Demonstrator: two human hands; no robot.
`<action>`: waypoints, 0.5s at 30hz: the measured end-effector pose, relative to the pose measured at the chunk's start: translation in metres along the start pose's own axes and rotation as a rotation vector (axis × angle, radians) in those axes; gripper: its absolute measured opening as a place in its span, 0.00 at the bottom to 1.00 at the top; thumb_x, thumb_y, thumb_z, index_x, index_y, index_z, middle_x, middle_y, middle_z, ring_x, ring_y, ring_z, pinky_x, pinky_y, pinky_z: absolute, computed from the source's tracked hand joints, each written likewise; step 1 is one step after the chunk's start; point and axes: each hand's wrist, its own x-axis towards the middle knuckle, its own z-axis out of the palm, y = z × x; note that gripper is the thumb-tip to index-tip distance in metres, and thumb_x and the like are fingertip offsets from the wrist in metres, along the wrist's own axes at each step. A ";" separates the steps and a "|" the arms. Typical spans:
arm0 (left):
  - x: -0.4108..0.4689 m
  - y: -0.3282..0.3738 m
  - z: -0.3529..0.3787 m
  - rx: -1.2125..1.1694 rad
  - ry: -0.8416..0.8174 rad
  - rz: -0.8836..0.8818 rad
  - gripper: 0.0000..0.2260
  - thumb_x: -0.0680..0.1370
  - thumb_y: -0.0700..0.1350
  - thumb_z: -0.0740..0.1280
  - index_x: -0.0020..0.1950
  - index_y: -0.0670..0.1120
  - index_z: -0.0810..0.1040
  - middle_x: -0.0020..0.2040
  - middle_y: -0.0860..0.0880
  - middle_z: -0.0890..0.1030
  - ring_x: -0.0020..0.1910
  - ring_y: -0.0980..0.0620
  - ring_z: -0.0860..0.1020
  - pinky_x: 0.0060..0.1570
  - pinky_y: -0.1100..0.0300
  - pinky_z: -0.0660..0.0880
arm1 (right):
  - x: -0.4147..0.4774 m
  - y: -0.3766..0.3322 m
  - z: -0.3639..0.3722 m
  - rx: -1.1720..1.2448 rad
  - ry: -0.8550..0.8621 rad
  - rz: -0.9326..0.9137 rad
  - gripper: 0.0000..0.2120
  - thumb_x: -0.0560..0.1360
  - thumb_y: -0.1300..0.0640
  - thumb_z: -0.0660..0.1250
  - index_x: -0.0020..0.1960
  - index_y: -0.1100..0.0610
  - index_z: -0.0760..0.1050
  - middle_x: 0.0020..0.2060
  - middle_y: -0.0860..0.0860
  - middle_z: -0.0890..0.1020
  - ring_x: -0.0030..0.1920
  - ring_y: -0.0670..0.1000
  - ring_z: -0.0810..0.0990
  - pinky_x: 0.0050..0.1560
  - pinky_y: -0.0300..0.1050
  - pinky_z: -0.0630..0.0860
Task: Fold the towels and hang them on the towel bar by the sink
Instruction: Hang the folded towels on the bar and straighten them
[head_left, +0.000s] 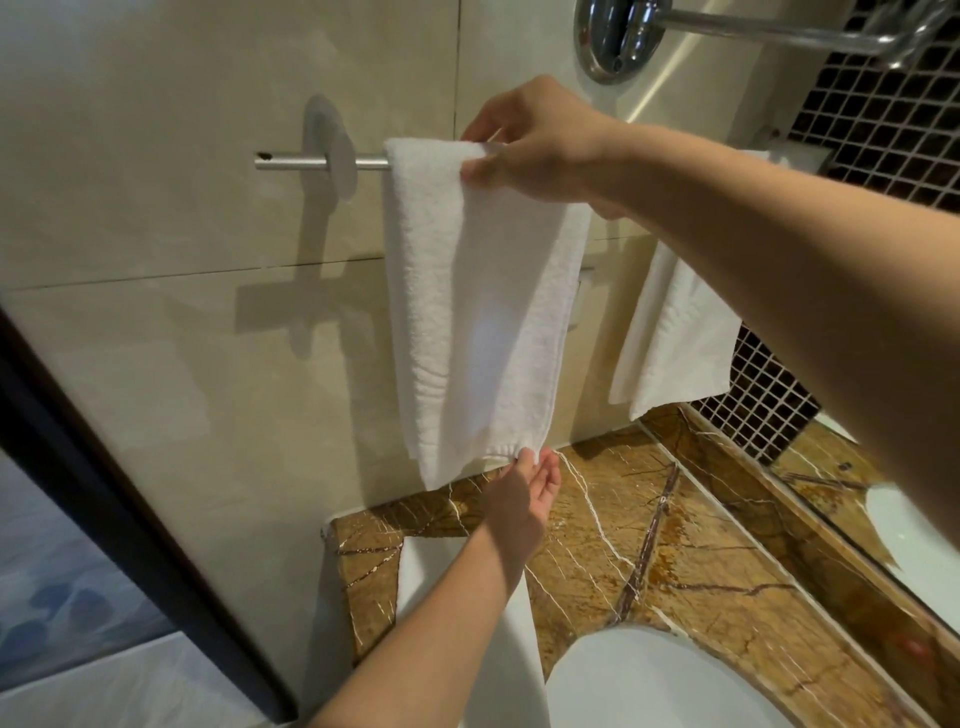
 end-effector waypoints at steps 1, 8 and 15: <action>0.001 0.000 0.000 0.009 -0.004 0.000 0.14 0.82 0.43 0.60 0.66 0.40 0.66 0.58 0.40 0.77 0.55 0.47 0.78 0.45 0.60 0.80 | 0.000 0.000 0.000 0.000 0.002 0.000 0.13 0.73 0.49 0.70 0.57 0.47 0.78 0.55 0.51 0.79 0.54 0.53 0.78 0.56 0.48 0.77; 0.008 -0.003 -0.005 0.058 0.038 0.049 0.19 0.82 0.46 0.59 0.71 0.42 0.63 0.56 0.44 0.79 0.52 0.52 0.79 0.45 0.63 0.79 | 0.000 0.000 -0.001 -0.017 -0.004 -0.009 0.14 0.73 0.49 0.70 0.58 0.48 0.78 0.56 0.51 0.78 0.54 0.52 0.77 0.53 0.44 0.75; 0.016 -0.003 -0.003 0.162 0.114 0.120 0.04 0.79 0.39 0.64 0.53 0.40 0.73 0.52 0.43 0.79 0.50 0.51 0.79 0.54 0.59 0.76 | 0.000 -0.001 -0.004 -0.043 -0.027 -0.022 0.14 0.73 0.49 0.71 0.58 0.49 0.78 0.55 0.52 0.79 0.54 0.53 0.78 0.56 0.49 0.77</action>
